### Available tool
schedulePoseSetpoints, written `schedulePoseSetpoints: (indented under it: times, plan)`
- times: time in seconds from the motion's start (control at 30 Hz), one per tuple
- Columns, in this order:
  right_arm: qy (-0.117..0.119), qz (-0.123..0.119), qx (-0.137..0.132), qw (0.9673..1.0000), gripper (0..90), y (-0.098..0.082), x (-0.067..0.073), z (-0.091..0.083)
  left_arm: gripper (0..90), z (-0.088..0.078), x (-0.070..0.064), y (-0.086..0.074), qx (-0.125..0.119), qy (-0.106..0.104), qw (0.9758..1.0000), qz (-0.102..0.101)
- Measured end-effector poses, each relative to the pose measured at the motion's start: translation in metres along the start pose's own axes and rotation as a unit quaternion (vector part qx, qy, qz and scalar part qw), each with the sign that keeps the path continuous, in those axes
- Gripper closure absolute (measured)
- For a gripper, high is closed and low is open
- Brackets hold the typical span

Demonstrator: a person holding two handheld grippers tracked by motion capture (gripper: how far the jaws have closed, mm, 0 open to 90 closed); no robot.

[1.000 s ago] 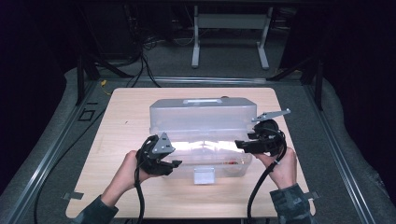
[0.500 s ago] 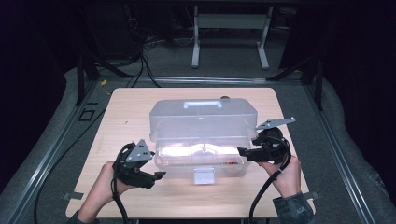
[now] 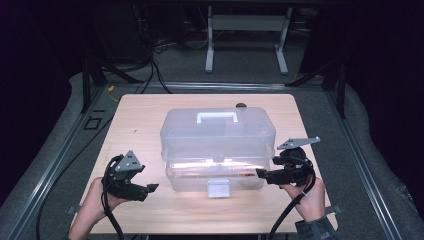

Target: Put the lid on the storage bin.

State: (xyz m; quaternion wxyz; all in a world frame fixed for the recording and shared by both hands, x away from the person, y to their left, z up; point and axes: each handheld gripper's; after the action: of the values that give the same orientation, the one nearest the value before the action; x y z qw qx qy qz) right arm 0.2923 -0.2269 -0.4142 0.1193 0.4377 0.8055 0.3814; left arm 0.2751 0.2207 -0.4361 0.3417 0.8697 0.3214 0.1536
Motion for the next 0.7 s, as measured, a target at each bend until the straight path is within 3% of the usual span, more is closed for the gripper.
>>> schedulePoseSetpoints:
  times: [0.4, 0.57, 0.7]
  plan:
    - [0.008, 0.021, 0.050, 0.9985, 23.6, -0.032, -0.005, 0.022, 23.5, 0.012, 0.008, -0.021, 0.015, -0.006, 0.9995, -0.028]
    - [0.014, 0.025, 0.050, 0.9984, 23.9, -0.040, -0.006, 0.026, 23.1, 0.016, 0.012, -0.025, 0.021, -0.003, 0.9992, -0.035]
    - [0.005, 0.023, 0.055, 0.9982, 21.0, -0.047, -0.010, 0.021, 20.3, 0.016, 0.017, -0.029, 0.032, 0.005, 0.9985, -0.043]
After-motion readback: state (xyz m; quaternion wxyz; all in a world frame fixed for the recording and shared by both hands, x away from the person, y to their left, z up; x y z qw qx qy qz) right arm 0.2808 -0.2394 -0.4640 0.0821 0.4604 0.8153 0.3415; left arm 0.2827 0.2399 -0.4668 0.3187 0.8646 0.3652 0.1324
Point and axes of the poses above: each handheld gripper's, and its own axes: z roughly forward along the jaws, y roughly out of its top, x roughly to its left, and after that the axes turned 3 degrees about -x, right-handed
